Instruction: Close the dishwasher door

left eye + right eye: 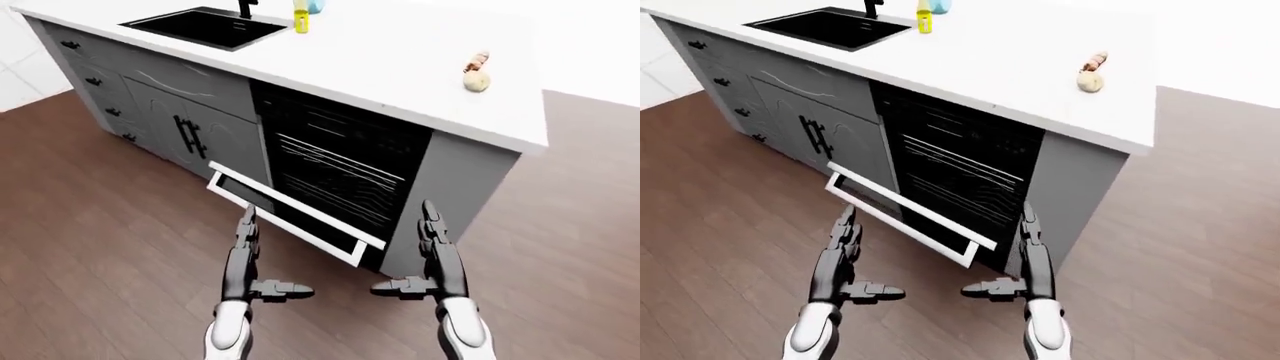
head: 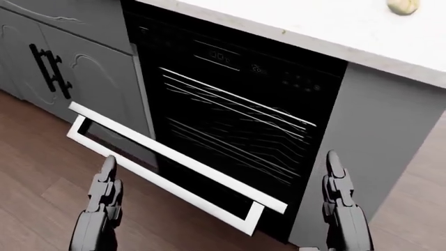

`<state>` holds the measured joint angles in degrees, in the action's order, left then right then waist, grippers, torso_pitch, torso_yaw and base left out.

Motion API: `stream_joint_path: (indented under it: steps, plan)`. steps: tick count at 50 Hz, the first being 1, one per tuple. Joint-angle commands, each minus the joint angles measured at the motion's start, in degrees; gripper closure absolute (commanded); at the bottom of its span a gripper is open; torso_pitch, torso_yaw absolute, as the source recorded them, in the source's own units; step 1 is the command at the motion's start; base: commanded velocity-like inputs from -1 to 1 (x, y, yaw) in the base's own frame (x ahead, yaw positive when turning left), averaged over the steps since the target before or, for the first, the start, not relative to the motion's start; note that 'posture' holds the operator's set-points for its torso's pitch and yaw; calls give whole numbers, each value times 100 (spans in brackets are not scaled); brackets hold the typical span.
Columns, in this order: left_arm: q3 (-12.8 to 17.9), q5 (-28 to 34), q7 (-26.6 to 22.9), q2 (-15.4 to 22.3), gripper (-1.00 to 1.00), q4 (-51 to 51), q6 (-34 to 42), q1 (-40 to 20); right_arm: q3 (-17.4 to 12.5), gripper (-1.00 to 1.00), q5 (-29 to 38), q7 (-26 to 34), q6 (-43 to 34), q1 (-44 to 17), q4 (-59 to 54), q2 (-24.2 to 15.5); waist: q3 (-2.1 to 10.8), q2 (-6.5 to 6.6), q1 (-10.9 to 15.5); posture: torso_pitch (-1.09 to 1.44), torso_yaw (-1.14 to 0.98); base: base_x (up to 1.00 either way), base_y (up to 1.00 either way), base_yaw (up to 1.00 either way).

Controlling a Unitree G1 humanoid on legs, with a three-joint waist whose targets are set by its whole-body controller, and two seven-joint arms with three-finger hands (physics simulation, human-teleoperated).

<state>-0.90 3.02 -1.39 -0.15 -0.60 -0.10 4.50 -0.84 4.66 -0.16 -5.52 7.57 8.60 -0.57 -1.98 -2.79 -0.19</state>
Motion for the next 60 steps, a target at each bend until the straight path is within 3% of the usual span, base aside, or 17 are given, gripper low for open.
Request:
stream_joint_path:
  steps: [1,9,13,14,16,23,27,28,31,37,41,42,46,52,55,56,60]
  plan:
    - [57,-4,8,44,-100,-240,-164,-82,49,-100,-5,-3,137,-81,237,22,55,-56,35,0,0,0,0,20]
    - [42,3,10,38,-100,-215,-184,-79,54,-100,7,6,73,-92,299,19,40,329,27,0,0,0,0,20]
    - [34,7,11,37,-100,-210,-185,-80,54,-100,12,6,49,-107,312,20,104,824,34,0,0,0,0,20]
    - [34,5,9,37,-100,-206,-187,-81,53,-100,12,6,41,-109,317,19,76,579,91,0,0,0,0,20]
    - [33,11,14,37,-100,-176,-206,-89,49,-100,14,4,47,-110,310,19,98,619,96,0,0,0,0,21]
    - [43,4,16,40,-100,-187,-202,-91,35,-100,4,6,85,-66,320,20,68,250,90,0,0,0,0,21]
    - [56,-5,13,46,-100,-183,-203,-99,45,-100,12,1,105,-64,300,25,110,-234,51,0,0,0,0,20]
    - [59,-7,12,46,-100,-179,-204,-97,45,-100,12,-1,100,-60,304,25,79,36,-2,0,0,0,0,21]
    - [50,-3,11,43,-100,-209,-191,-82,47,-100,14,-2,106,-52,305,25,107,-27,25,0,0,0,0,20]
    - [39,9,17,38,-100,-195,-203,-77,46,-100,12,-4,123,-20,314,27,46,314,27,0,0,0,0,21]
    - [35,7,17,37,-100,-219,-199,-62,42,-100,13,-5,133,-23,295,24,160,890,36,0,0,0,0,20]
    - [36,4,15,37,-100,-231,-193,-59,42,-100,13,-5,136,-19,299,24,84,593,92,0,0,0,0,21]
    - [38,2,13,39,-100,-237,-186,-59,49,-100,13,-6,158,-40,250,28,126,545,115,0,0,0,0,20]
    - [27,11,14,36,-100,-209,-209,-55,48,-100,19,-4,113,-62,277,21,54,183,87,0,0,0,0,20]
    - [22,11,12,34,-100,-236,-193,-46,53,-100,24,3,84,-66,311,19,165,-303,47,0,0,0,0,20]
    - [15,17,12,33,-100,-219,-204,-44,50,-100,23,5,83,-67,311,19,86,22,-17,0,0,0,0,20]
    - [17,15,11,35,-100,-202,-209,-54,51,-100,27,8,65,-93,303,19,113,-9,27,0,0,0,0,20]
